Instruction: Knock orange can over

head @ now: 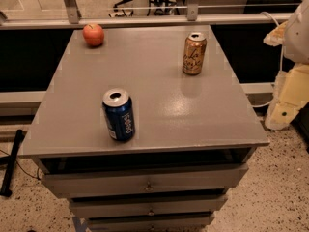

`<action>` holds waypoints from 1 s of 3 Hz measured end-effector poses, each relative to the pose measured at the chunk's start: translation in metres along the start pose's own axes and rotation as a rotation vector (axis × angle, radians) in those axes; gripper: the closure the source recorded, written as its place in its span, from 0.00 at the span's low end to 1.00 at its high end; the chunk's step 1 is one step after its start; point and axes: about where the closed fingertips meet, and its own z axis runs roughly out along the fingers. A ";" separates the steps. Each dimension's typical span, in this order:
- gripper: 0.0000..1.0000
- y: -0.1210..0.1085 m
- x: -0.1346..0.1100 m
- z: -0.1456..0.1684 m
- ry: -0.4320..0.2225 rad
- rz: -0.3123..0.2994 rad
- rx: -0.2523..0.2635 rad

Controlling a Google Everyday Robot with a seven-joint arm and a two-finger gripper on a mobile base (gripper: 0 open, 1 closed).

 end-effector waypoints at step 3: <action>0.00 -0.091 0.009 0.026 -0.066 0.016 0.107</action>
Offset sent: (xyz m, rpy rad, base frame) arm 0.0933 -0.0305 -0.0074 0.0090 -0.1252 -0.0103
